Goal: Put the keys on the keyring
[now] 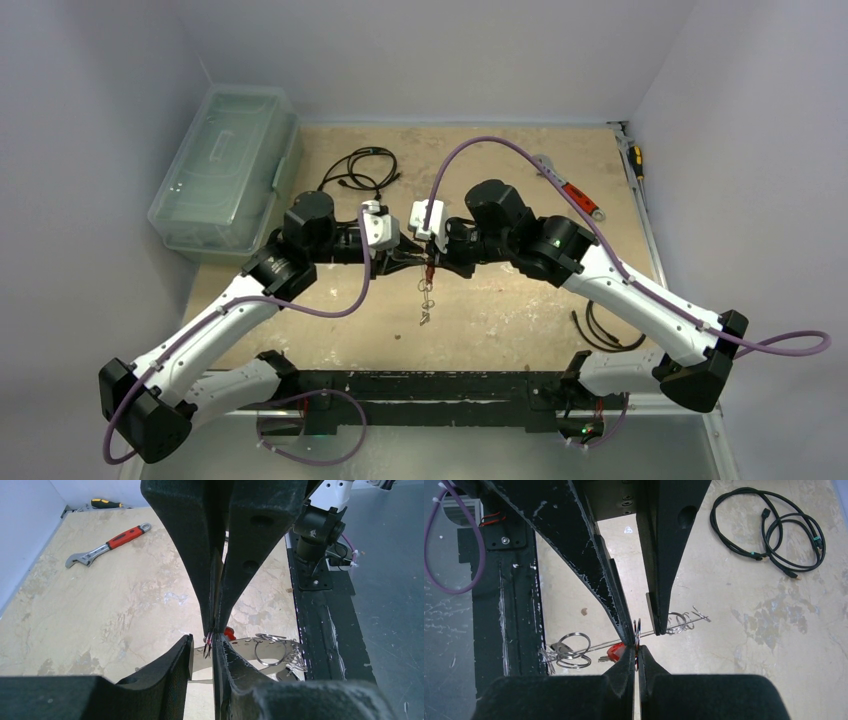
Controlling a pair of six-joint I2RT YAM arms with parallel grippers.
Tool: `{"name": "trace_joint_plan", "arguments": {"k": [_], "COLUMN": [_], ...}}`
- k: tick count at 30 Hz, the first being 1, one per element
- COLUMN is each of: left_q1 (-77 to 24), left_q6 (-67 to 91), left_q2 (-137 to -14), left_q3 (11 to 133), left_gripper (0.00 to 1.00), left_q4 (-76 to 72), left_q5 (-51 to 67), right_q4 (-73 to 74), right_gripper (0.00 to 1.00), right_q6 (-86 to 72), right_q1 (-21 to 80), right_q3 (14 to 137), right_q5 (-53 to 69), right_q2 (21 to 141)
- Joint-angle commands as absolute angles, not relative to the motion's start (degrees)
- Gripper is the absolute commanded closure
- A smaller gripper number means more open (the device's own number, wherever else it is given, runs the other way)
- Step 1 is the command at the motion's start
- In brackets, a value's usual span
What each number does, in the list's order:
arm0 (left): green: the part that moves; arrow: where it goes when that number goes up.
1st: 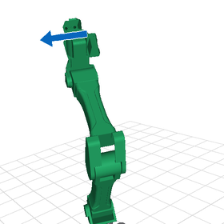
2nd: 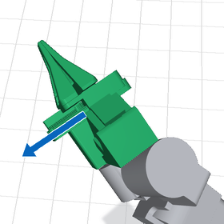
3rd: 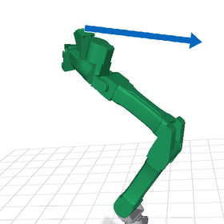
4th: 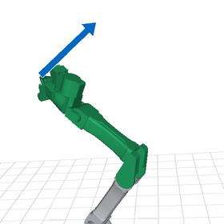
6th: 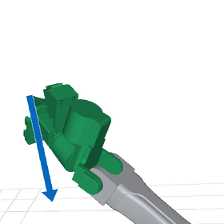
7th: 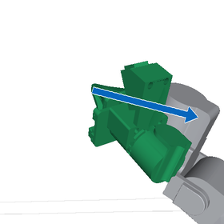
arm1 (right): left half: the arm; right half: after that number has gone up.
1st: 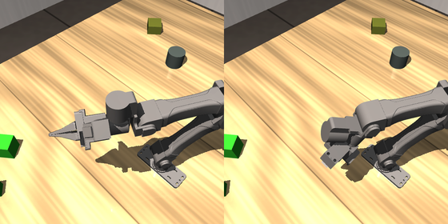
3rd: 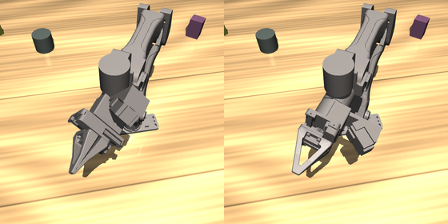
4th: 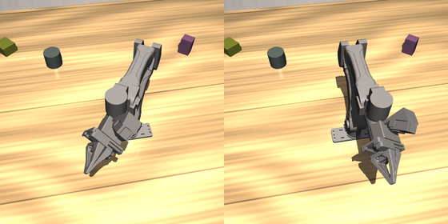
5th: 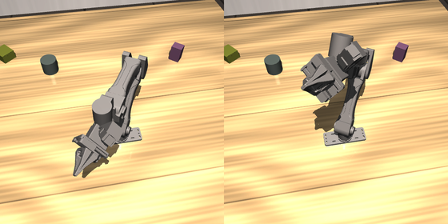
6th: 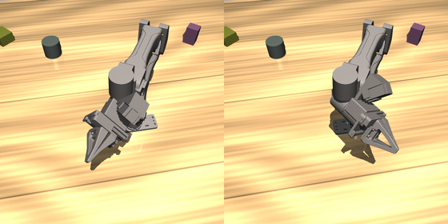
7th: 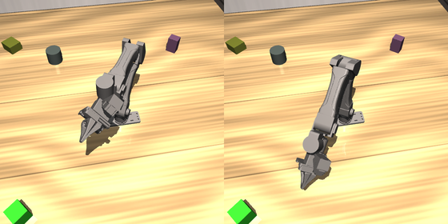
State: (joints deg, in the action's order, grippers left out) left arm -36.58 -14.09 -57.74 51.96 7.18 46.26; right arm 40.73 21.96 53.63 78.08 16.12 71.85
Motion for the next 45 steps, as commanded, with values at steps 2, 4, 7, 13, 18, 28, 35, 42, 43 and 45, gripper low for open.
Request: {"name": "trace_joint_plan", "arguments": {"k": [2, 4, 7, 13, 18, 28, 35, 42, 43, 45], "left_q1": [-36.96, -36.95, -37.0, -36.94, -36.9, -36.91, -36.87, -36.91, -36.91, -36.83], "left_q6": [-13.54, -13.46, -13.15, -11.28, -7.06, 0.92, 5.55, 10.48, 11.2, 12.1], "left_q2": [-58.35, -58.36, -58.51, -58.16, -53.79, -49.86, -48.92, -48.3, -48.14, -48.0], "left_q3": [53.18, 52.99, 52.74, 51.51, 47.8, 43.1, 41.39, 39.11, 38.69, 38.27], "left_gripper": [0.8, 0.81, 0.91, 1.0, 1.0, 1.0, 1.0, 1.0, 1.0, 1.0], "left_q4": [5.25, 5.06, 4.43, 1.7, -7.35, -18.4, -24.78, -31.38, -32.57, -33.73], "left_q5": [47.37, 47.44, 47.63, 48.27, 48.79, 48.88, 49.47, 49.48, 49.48, 49.33], "right_q4": [37.96, 37.9, 37.8, 35.85, 32.46, 26.15, 22.63, 22.28, 22.23, 22.15], "right_gripper": [1.0, 1.0, 1.0, 0.94, 0.61, 0.54, 0.54, 0.58, 0.59, 0.62], "right_q6": [22.24, 22.23, 22.28, 21.92, 20.72, 19.82, 19.08, 18.68, 18.64, 18.55], "right_q1": [53.88, 53.96, 53.95, 53.96, 53.96, 53.88, 53.79, 53.79, 53.79, 53.79], "right_q3": [78.1, 78.09, 78.02, 76.85, 74.32, 69.92, 68.12, 67.7, 67.63, 67.51], "right_q5": [17.91, 18.12, 18.57, 18.26, 15.04, 18.61, 21.39, 22.04, 22.06, 21.93], "right_q2": [70.49, 70.49, 70.49, 69.47, 66.31, 59.81, 57.15, 56.78, 56.7, 56.56]}}
